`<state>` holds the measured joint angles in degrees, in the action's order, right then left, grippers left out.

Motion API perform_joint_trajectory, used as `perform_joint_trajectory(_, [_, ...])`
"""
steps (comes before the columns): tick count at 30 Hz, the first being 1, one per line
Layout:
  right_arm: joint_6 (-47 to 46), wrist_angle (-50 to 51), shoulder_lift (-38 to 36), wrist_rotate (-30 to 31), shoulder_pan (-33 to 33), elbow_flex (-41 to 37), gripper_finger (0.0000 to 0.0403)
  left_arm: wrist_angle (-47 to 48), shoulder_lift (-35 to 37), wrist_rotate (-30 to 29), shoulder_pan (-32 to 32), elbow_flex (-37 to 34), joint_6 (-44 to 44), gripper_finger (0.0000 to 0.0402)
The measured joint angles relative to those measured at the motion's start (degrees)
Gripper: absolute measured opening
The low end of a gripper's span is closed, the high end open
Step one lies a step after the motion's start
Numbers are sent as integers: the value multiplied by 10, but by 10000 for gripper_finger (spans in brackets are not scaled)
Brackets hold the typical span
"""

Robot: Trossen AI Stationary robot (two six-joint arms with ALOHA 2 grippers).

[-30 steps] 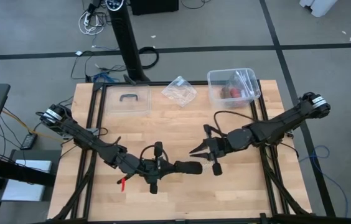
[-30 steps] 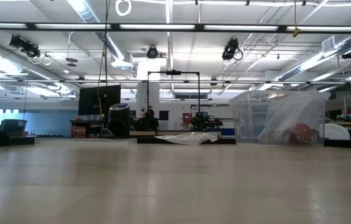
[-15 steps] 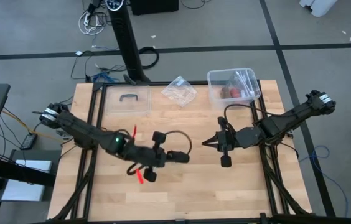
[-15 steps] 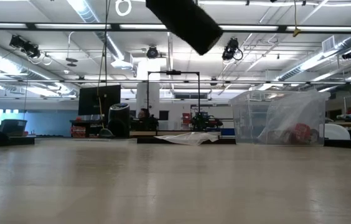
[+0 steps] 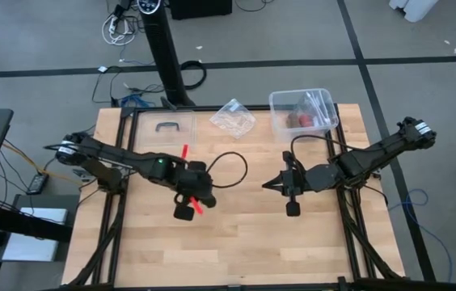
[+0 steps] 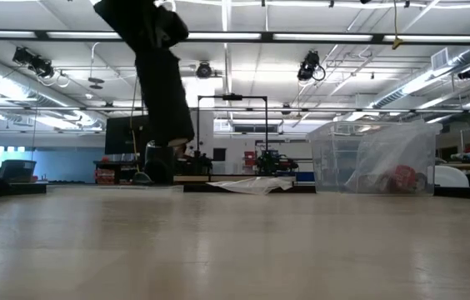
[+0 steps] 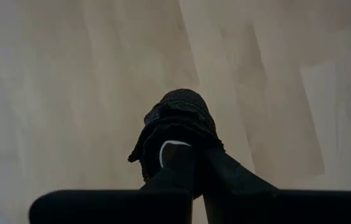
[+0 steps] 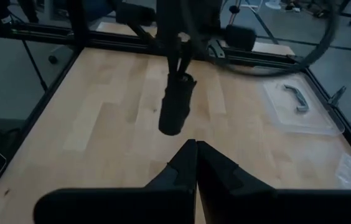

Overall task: Roll bandage
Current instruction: Roll the black bandage

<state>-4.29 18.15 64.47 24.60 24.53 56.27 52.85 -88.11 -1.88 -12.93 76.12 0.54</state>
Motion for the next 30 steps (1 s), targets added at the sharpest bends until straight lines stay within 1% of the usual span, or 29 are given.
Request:
perform_joint_trajectory(5, [3, 0, 0, 0, -2, 0, 9, 33, -49, 26, 1, 0, 1, 18])
perform_joint_trajectory(10, [4, 0, 0, 0, -2, 0, 8, 58, -101, 25, 1, 2, 5, 18])
perform_joint_trajectory(17, [9, 2, 1, 0, -2, 0, 8, 42, -114, -3, -11, 4, 0, 23])
perform_joint_trajectory(22, [9, 2, 1, -1, -2, 0, 10, 43, -120, -29, -15, 31, -36, 47])
perform_joint_trajectory(26, [9, 1, 1, -2, -2, 0, 10, 52, -119, -30, -17, 52, -38, 75])
perform_joint_trajectory(30, [9, 0, 1, -2, -2, 0, 11, 58, -119, -18, -17, 53, -40, 100])
